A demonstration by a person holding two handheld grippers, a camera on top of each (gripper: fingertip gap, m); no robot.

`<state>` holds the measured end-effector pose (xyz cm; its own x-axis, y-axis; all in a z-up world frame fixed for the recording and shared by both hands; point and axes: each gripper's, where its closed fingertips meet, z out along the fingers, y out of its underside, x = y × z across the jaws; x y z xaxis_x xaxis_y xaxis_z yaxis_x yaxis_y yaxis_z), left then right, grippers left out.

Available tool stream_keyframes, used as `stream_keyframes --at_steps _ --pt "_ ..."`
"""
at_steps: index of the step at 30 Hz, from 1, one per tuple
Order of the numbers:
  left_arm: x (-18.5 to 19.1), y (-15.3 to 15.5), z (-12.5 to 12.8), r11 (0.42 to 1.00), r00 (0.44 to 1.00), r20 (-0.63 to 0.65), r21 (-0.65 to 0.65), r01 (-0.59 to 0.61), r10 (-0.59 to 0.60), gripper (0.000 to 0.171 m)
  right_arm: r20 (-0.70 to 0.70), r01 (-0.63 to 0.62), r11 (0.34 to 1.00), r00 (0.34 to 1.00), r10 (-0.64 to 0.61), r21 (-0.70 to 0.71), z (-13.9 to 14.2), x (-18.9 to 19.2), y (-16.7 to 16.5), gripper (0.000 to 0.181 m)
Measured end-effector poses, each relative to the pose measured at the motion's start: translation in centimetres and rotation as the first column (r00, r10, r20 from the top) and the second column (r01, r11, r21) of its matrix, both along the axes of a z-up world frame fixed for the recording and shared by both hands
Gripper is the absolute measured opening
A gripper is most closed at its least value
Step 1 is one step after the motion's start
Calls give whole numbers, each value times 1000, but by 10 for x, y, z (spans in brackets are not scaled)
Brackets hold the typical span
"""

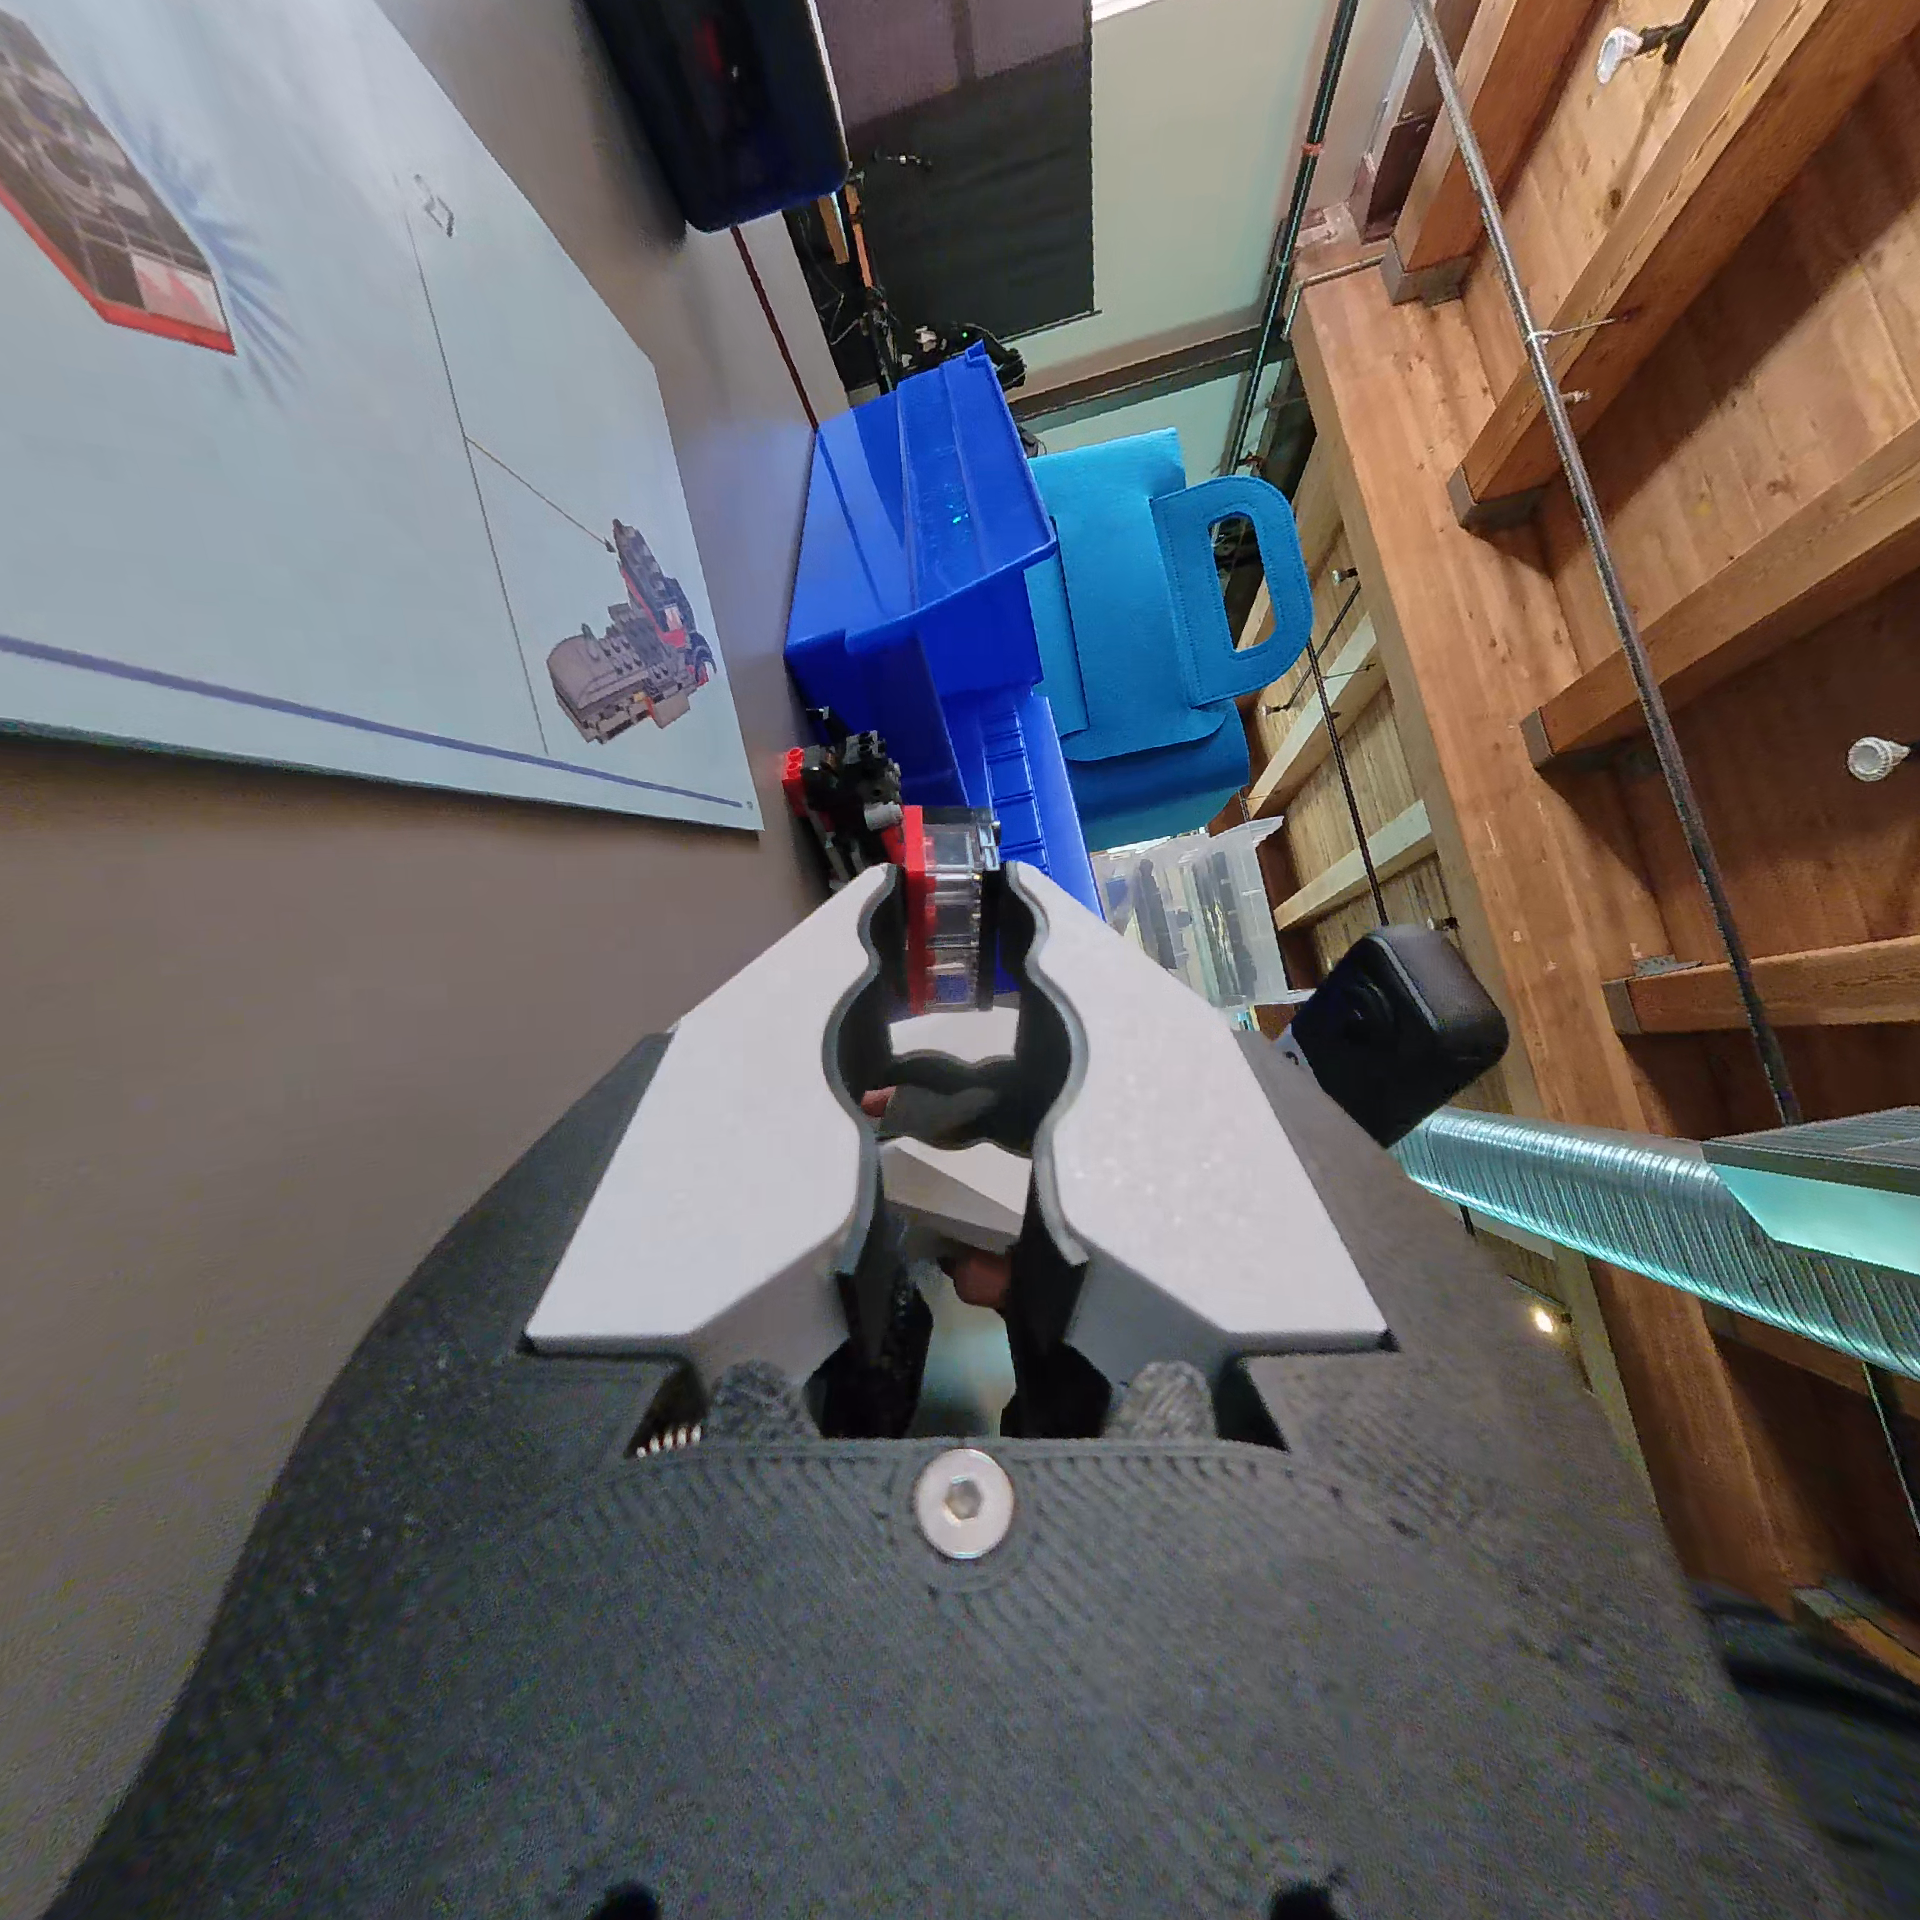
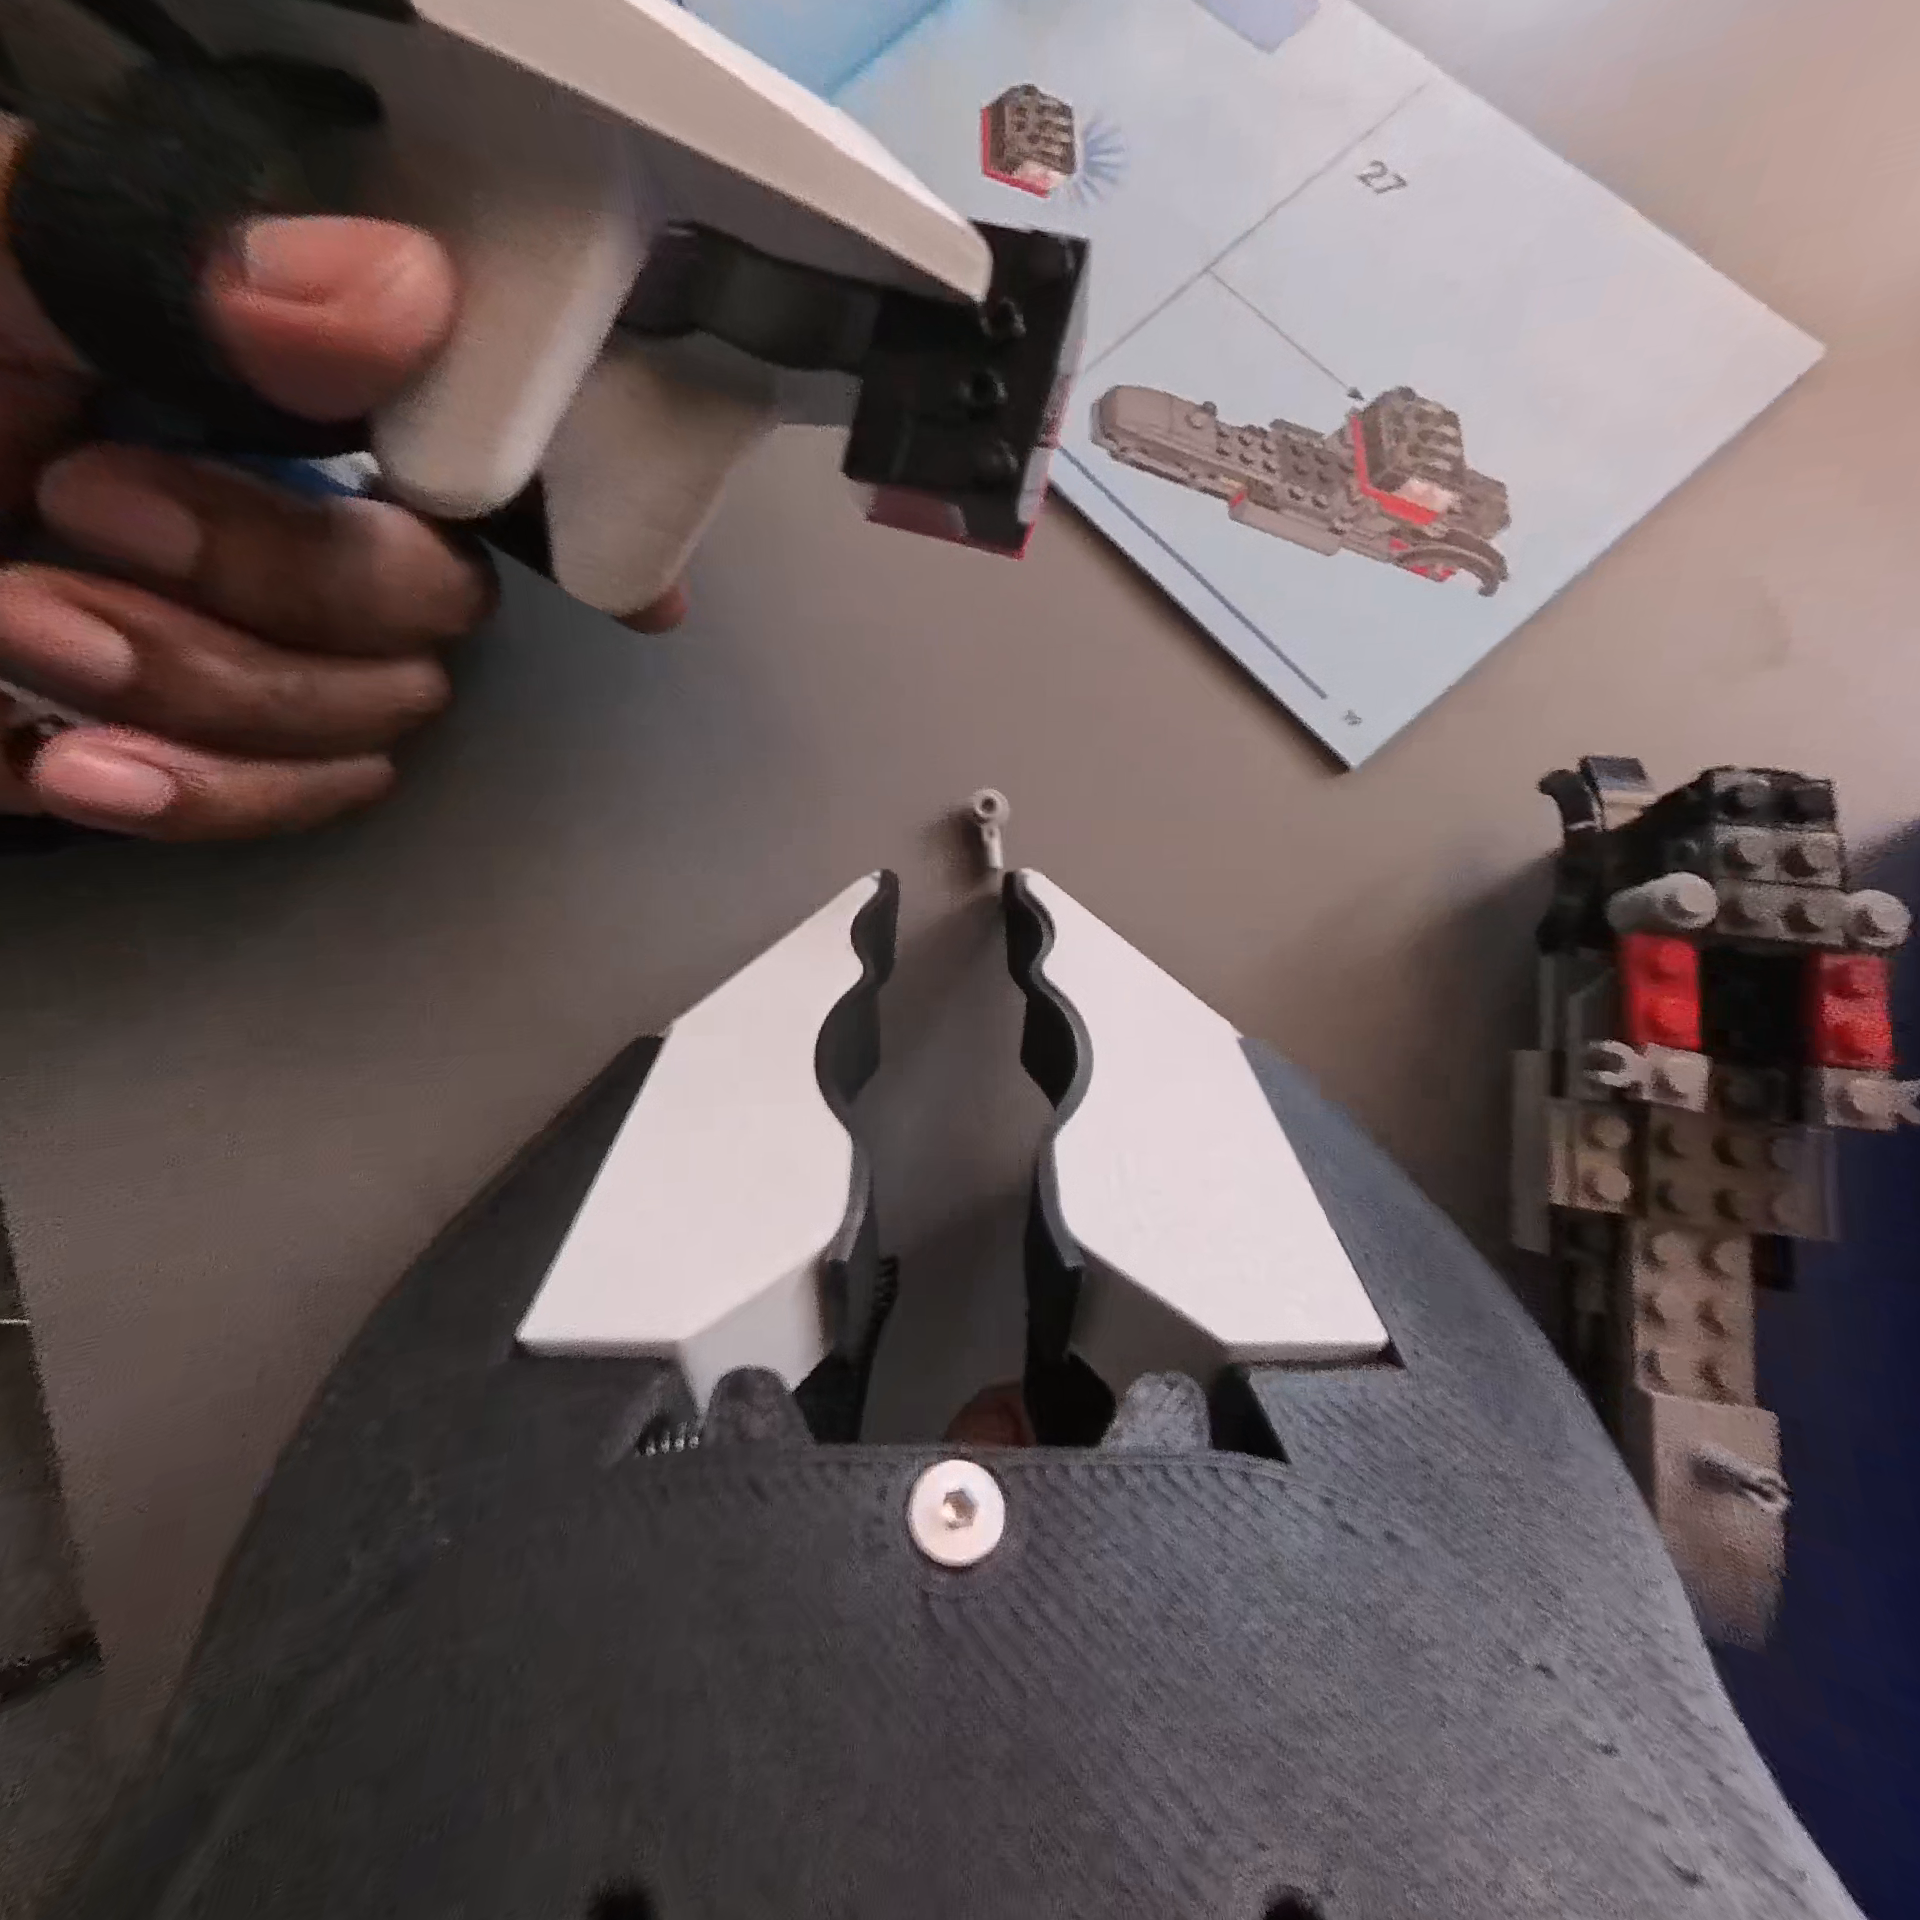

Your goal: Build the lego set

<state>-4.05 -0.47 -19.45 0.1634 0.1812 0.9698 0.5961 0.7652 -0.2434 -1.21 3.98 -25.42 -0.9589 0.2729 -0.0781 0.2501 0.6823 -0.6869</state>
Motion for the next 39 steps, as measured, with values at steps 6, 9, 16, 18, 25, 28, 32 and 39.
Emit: stream_keyframes --at_steps 6,9,16,18,25,28,32,39 --pt "0 -1 0 1000 1000 -3 4 -1 1 17 -9 -39 999 999 39 -8 0 11 -11 23" --pt "1 -1 0 1000 1000 -2 6 -1 1 17 -25 -27 1000 999 26 -9 2 7 -10 22" --pt "3 -2 0 999 1000 10 32 4 -4 17 -198 -13 981 980 -26 -196 38 -16 -18 31" --pt "3 -3 -1 999 1000 16 46 0 0 17 -207 -14 963 977 -44 -268 49 -15 -25 34" --pt "8 -2 1 991 999 32 134 -18 14 17 -247 -9 953 967 -69 -303 51 -10 -48 39" --pt "10 -1 5 984 1000 15 177 -5 2 17 -314 -35 954 947 -64 -299 56 -13 -47 28" --pt "14 4 14 966 995 -26 238 97 -94 24 -316 -120 940 949 14 -318 64 -12 -44 28" --pt "21 6 24 948 979 -84 248 200 -185 26 -356 -272 916 921 159 -295 74 -9 -38 27"
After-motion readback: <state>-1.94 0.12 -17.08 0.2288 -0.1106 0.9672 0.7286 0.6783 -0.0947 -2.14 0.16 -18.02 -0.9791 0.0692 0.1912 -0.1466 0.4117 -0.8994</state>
